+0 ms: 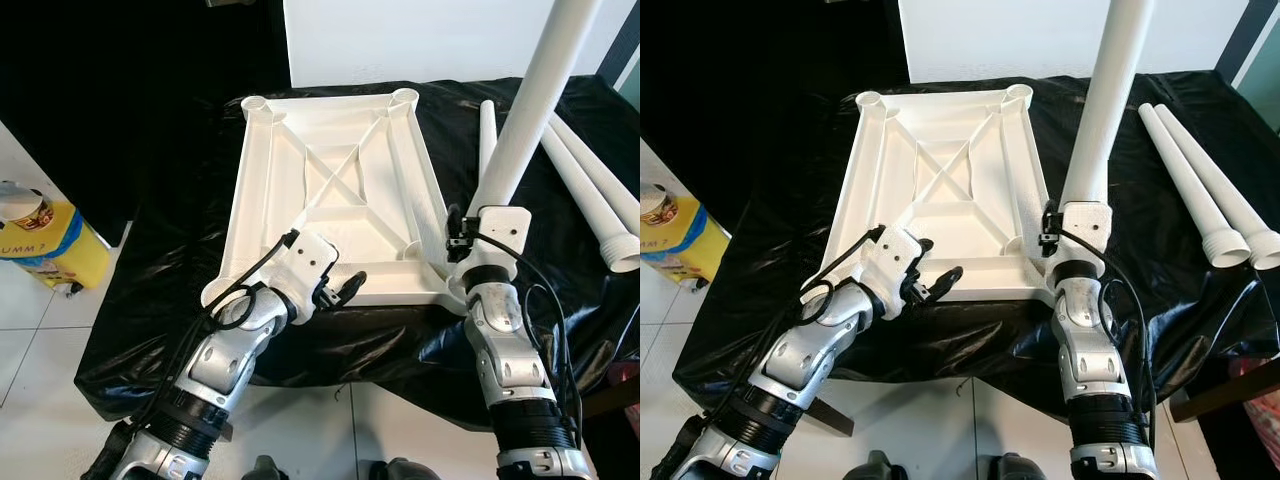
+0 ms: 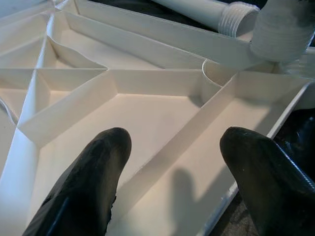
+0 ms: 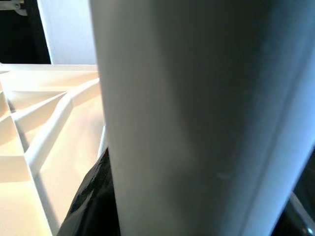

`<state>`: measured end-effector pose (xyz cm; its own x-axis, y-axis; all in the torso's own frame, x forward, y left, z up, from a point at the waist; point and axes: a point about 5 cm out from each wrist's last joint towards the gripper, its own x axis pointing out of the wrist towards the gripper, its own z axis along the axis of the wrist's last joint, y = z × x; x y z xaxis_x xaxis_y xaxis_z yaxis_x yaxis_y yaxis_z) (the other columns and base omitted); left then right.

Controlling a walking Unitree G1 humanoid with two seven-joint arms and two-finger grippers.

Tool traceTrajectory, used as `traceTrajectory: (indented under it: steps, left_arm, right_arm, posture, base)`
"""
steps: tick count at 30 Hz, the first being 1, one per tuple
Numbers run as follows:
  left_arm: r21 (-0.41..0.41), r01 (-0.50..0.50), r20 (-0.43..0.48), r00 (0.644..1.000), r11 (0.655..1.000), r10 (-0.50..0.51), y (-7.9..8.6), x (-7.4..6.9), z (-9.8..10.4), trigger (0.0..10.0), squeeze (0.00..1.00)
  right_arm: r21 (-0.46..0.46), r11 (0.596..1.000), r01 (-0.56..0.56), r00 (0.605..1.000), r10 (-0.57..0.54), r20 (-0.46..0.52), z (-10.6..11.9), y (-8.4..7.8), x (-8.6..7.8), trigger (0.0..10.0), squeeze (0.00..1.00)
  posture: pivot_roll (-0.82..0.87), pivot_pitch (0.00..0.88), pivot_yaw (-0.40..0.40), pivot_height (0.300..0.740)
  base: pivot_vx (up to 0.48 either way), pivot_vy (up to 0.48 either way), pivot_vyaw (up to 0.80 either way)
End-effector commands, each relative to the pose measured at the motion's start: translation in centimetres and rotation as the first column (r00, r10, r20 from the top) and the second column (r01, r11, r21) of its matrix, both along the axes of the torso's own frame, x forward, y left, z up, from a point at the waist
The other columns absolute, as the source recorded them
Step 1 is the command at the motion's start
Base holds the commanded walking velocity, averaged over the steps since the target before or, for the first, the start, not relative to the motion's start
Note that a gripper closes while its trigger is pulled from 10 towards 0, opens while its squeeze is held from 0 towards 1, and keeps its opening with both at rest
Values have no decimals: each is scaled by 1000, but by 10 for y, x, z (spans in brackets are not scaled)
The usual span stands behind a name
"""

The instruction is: Building children table

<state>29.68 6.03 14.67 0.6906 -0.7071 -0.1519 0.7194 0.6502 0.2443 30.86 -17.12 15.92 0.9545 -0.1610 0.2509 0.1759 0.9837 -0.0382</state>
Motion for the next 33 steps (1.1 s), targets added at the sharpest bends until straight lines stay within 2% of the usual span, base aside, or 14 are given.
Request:
traceTrajectory:
  steps: [1,9,15,20,25,30,31,32,33]
  left_arm:
    - [57,129,-56,990,990,-126,-8,-6,-12,10000,0]
    - [75,157,-69,986,985,-152,-11,-8,-17,10000,0]
    - [111,213,-102,974,971,-202,-23,-8,-25,10000,0]
    - [184,188,-139,977,965,-164,-22,-6,-37,10000,0]
    - [253,112,-154,985,961,-75,-12,4,-44,10000,0]
    - [255,113,-153,985,960,-75,-11,5,-43,10000,0]
    - [255,116,-151,985,960,-79,-11,5,-42,4706,0]
    - [255,116,-151,985,960,-79,-11,5,-42,4706,0]
    - [246,123,-150,985,961,-87,-10,4,-40,0,0]
  right_arm:
    - [1,1000,6,1000,-6,10,3,0,-1,10000,0]
    - [2,1000,6,1000,-6,9,3,0,-1,10000,0]
    - [2,1000,12,1000,-12,8,5,-2,1,10000,0]
    - [2,1000,9,1000,-9,7,5,-2,2,10000,0]
    - [5,1000,11,1000,-11,3,3,-1,0,10000,0]
    - [5,1000,11,1000,-11,1,3,-1,0,10000,0]
    - [6,1000,11,1000,-11,1,3,-1,0,10000,0]
    - [6,1000,11,1000,-11,1,3,-1,0,10000,0]
    - [6,1000,11,1000,-11,0,3,-1,0,10000,0]
  posture:
    - [9,106,37,740]
    - [8,106,38,740]
    - [4,101,35,740]
    - [3,103,38,740]
    - [3,105,43,740]
    - [4,106,45,740]
    - [4,106,45,740]
    - [4,106,45,740]
    - [4,107,46,740]
  base:
    - [0,0,0]
    - [0,0,0]
    - [0,0,0]
    - [0,0,0]
    - [0,0,0]
    - [0,0,0]
    - [0,0,0]
    - [0,0,0]
    - [0,0,0]
